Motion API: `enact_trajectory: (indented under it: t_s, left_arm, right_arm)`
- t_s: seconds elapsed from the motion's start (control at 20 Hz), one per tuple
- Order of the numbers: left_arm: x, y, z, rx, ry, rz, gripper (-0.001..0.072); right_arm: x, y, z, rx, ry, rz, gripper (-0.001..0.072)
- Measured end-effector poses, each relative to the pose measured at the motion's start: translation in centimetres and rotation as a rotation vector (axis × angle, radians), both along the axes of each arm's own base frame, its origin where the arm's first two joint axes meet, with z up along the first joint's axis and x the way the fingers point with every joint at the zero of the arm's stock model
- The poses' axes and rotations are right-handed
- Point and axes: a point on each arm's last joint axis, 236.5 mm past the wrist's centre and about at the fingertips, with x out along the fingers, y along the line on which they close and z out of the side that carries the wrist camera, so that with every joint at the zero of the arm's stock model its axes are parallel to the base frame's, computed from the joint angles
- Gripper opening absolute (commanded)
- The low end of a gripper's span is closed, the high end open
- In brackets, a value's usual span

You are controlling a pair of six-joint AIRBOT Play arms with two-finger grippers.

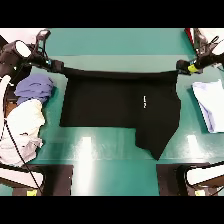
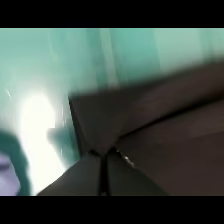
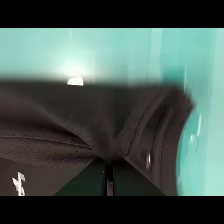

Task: Fold the shirts.

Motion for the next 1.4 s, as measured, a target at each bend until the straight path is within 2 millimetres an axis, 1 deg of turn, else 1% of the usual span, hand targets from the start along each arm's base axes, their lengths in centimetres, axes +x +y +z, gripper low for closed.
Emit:
enact_trajectory:
  t_s: [0.2, 0.35, 0.4, 0.45, 0.5, 0.55, 0.65, 0.7, 0.8, 0.95, 1.1, 1.15, 1.2, 1.3, 1.4]
  left_arm:
    - [-2.2, 0.3, -3.4, 0.026, 0.107, -0.023, 0.0023]
    - [-3.3, 0.3, -5.2, 0.028, 0.156, -0.026, 0.0026]
    - [-3.5, 0.4, -5.5, 0.03, 0.166, -0.025, 0.0209]
    - [-3.8, 0.4, -5.8, 0.03, 0.176, -0.019, 0.052]
    - [-3.9, 0.5, -6.0, 0.026, 0.185, -0.01, 0.0645]
    - [-4.1, 0.5, -6.2, 0.019, 0.196, 0.002, 0.0646]
    - [-4.7, 0.4, -6.4, 0.011, 0.227, 0.012, 0.0647]
    - [-5.3, 0.4, -6.5, 0.012, 0.254, 0.011, 0.0647]
    - [-6.9, 0.9, -6.5, 0.026, 0.319, 0.006, 0.0647]
    - [-10.6, 1.7, -6.4, -0.023, 0.425, 0.029, 0.0646]
    - [-14.9, 2.0, -6.7, -0.118, 0.496, 0.071, 0.0646]
    - [-16.5, 2.0, -7.0, -0.143, 0.515, 0.084, 0.0646]
    - [-18.0, 2.0, -7.4, -0.159, 0.534, 0.093, 0.0647]
    - [-20.6, 1.9, -8.2, -0.183, 0.559, 0.103, 0.0647]
    - [-22.6, 1.6, -9.3, -0.199, 0.583, 0.11, 0.0646]
  right_arm:
    - [-3.4, 0.7, -3.1, 0.019, 0.092, -0.001, 0.002]
    - [-5.5, 1.2, -5.2, 0.037, 0.144, -0.008, 0.0033]
    - [-6.2, 1.4, -6.0, 0.044, 0.164, -0.01, 0.0212]
    - [-6.7, 1.6, -6.5, 0.051, 0.177, -0.012, 0.0398]
    - [-7.2, 1.7, -7.0, 0.056, 0.193, -0.013, 0.0412]
    - [-7.6, 1.8, -7.3, 0.063, 0.203, -0.013, 0.0412]
    - [-8.1, 2.0, -7.1, 0.072, 0.213, -0.012, 0.0412]
    - [-8.5, 2.0, -6.7, 0.075, 0.218, -0.009, 0.0411]
    - [-9.5, 1.6, -5.0, 0.079, 0.202, -0.002, 0.0409]
    - [-12.3, 1.5, -2.0, 0.112, 0.187, 0.018, 0.0409]
    - [-15.1, 2.4, 0.1, 0.167, 0.161, 0.035, 0.0407]
    - [-15.7, 2.7, 0.5, 0.178, 0.15, 0.04, 0.0397]
    - [-16.3, 3.0, 0.8, 0.189, 0.142, 0.043, 0.0321]
    - [-17.1, 3.6, 1.2, 0.204, 0.129, 0.048, 0.0307]
    - [-17.7, 4.3, 1.4, 0.221, 0.124, 0.06, 0.0307]
